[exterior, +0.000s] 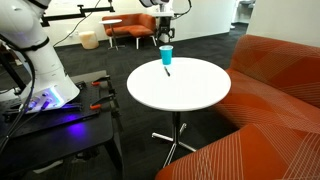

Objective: Move the cup to the left

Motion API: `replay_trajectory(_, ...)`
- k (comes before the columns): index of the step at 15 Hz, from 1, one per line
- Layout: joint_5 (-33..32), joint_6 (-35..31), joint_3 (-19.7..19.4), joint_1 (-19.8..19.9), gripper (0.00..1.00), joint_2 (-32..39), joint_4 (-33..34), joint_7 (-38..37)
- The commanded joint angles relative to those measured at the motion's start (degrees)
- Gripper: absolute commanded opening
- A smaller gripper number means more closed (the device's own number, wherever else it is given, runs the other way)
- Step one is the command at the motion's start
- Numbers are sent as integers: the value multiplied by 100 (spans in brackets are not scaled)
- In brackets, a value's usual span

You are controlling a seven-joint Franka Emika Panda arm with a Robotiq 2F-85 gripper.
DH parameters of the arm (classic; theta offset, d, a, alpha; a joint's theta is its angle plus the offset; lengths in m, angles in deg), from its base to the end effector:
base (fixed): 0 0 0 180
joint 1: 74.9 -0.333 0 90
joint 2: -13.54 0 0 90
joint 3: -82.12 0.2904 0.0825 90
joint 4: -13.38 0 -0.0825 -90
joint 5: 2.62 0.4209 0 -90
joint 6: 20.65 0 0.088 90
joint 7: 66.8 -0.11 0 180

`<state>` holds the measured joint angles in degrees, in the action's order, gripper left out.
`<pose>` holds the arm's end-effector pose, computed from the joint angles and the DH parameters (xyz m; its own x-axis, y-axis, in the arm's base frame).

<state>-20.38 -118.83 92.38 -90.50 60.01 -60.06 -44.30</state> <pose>0.6672 0.2648 0.2071 0.5616 0.7317 -0.3863 0.7912 -0.6115 -0.0080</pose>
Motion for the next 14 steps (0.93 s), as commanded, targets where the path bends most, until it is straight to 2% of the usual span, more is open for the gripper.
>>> replay_trajectory(1, -28, 68, -93, -71, 100, -657, -482, -406)
replay_trajectory(8, 162, -514, -218, 143, 100, -2148, -1994, -1844)
replay_trajectory(11, 254, -1060, -302, 235, 100, -2708, -2782, -2651)
replay_trajectory(14, 263, -1916, -388, 323, 100, -3195, -3661, -3384)
